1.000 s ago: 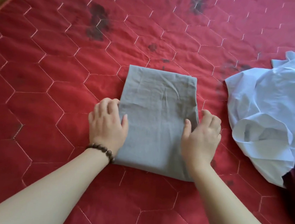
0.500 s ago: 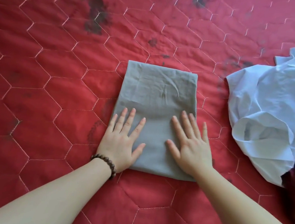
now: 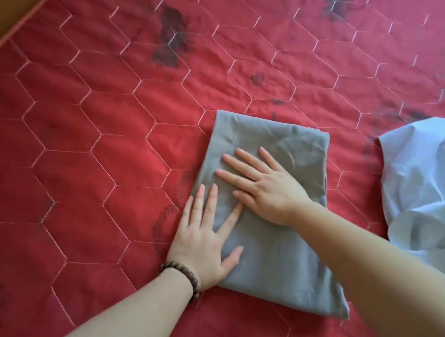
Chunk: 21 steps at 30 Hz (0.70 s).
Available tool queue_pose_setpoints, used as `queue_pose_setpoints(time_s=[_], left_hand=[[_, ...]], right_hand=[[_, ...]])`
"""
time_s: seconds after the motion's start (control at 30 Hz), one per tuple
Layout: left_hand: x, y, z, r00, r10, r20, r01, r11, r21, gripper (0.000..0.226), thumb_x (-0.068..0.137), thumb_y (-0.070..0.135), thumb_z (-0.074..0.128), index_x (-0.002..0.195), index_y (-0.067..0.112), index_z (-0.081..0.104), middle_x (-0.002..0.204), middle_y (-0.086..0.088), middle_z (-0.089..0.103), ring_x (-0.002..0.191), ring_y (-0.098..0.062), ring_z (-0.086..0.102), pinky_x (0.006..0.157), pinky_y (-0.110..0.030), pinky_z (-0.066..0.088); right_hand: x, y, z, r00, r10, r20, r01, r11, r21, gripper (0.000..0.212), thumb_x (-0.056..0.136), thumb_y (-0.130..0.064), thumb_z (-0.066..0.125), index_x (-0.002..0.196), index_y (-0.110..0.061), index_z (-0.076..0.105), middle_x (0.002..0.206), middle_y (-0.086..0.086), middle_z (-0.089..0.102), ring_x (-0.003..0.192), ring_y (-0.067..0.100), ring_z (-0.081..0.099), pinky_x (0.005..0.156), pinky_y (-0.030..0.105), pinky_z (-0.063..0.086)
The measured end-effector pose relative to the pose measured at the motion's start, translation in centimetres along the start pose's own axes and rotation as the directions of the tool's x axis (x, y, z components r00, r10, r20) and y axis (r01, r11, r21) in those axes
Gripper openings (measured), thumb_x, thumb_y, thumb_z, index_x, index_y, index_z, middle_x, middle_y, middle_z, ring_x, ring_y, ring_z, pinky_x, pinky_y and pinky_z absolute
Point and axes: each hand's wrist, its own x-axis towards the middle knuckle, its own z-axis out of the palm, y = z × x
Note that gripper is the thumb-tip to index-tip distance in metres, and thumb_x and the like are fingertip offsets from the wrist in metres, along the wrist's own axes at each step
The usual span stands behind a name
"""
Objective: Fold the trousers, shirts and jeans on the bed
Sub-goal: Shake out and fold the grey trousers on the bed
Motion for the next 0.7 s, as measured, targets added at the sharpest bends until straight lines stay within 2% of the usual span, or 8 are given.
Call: queue_pose_setpoints(time_s=[0.1,0.2,0.27,0.33,0.4,0.47,0.6,0.7], left_hand=[[0.0,-0.1,0.1,1.0,-0.001,-0.003,0.001,1.0,-0.013,0.08,0.08,0.063,0.042,0.151,0.031,0.023,0.156,-0.027,0.007,0.145,-0.043,0.005,0.113,-0.056,0.022],[0.0,-0.2,0.3,1.0,-0.002,-0.014,0.001,0.999,-0.039,0.082,0.079,0.063,0.045,0.151,0.031,0.022,0.156,-0.027,0.008,0.144,-0.044,0.006,0.111,-0.057,0.023],[0.1,-0.3,0.3,1.0,-0.001,-0.006,0.001,0.999,-0.042,0.081,0.079,0.063,0.045,0.151,0.031,0.023,0.155,-0.028,0.009,0.144,-0.044,0.007,0.111,-0.057,0.022],[0.2,-0.2,0.3,1.0,-0.002,0.006,0.002,0.999,-0.036,0.08,0.079,0.063,0.045,0.15,0.031,0.026,0.154,-0.03,0.012,0.143,-0.046,0.01,0.111,-0.058,0.022],[0.1,-0.2,0.4,1.0,-0.007,0.006,0.007,0.999,-0.037,0.077,0.078,0.063,0.046,0.147,0.032,0.032,0.151,-0.032,0.016,0.142,-0.048,0.015,0.11,-0.058,0.024],[0.0,-0.2,0.5,1.0,-0.014,0.005,0.014,0.999,-0.044,0.079,0.078,0.064,0.047,0.148,0.033,0.03,0.153,-0.03,0.015,0.143,-0.046,0.012,0.111,-0.057,0.022],[0.2,-0.2,0.7,1.0,-0.009,-0.021,0.008,0.999,-0.043,0.083,0.077,0.063,0.048,0.15,0.032,0.024,0.156,-0.026,0.01,0.144,-0.043,0.009,0.111,-0.056,0.023],[0.1,-0.3,0.9,0.999,-0.007,-0.032,0.005,0.998,-0.057,0.084,0.076,0.063,0.048,0.151,0.031,0.022,0.156,-0.026,0.01,0.144,-0.043,0.008,0.111,-0.056,0.023]], right_hand=[[1.8,6.5,-0.9,0.949,0.311,0.045,-0.305,0.946,-0.108,0.054,0.093,-0.061,-0.002,0.145,-0.049,-0.008,0.16,-0.016,0.001,0.148,0.015,-0.006,0.114,0.057,-0.012],[3.1,9.3,-3.1,0.809,0.586,-0.052,-0.587,0.8,-0.123,0.057,0.097,-0.058,0.006,0.151,-0.038,0.011,0.161,-0.008,0.003,0.148,0.022,-0.008,0.109,0.067,-0.012],[4.2,6.5,-3.8,0.859,0.449,-0.246,-0.479,0.874,-0.077,0.055,0.099,-0.046,0.027,0.149,-0.023,0.031,0.16,0.001,0.014,0.148,0.025,0.004,0.11,0.069,0.0],[4.5,1.6,-2.6,0.939,0.101,-0.327,-0.123,0.991,-0.045,0.052,0.098,-0.04,0.033,0.145,-0.02,0.039,0.157,0.003,0.026,0.146,0.024,0.018,0.114,0.063,0.009],[4.3,-1.4,-1.2,0.969,-0.181,-0.169,0.179,0.983,-0.031,0.051,0.099,-0.043,0.028,0.147,-0.027,0.035,0.156,-0.001,0.029,0.145,0.02,0.022,0.118,0.053,0.008],[5.2,-0.5,-1.1,0.977,-0.208,-0.037,0.208,0.978,-0.019,0.051,0.1,-0.048,0.021,0.149,-0.035,0.027,0.157,-0.006,0.025,0.146,0.015,0.017,0.12,0.045,0.001],[7.3,5.3,-1.8,0.985,0.172,-0.008,-0.172,0.985,-0.016,0.05,0.101,-0.048,0.016,0.15,-0.043,0.008,0.16,-0.013,0.006,0.148,0.014,0.001,0.117,0.053,-0.007],[6.4,10.3,-3.7,0.812,0.576,-0.09,-0.582,0.811,-0.056,0.054,0.101,-0.048,0.013,0.152,-0.033,0.012,0.162,-0.004,0.002,0.148,0.02,-0.005,0.112,0.065,-0.008]])
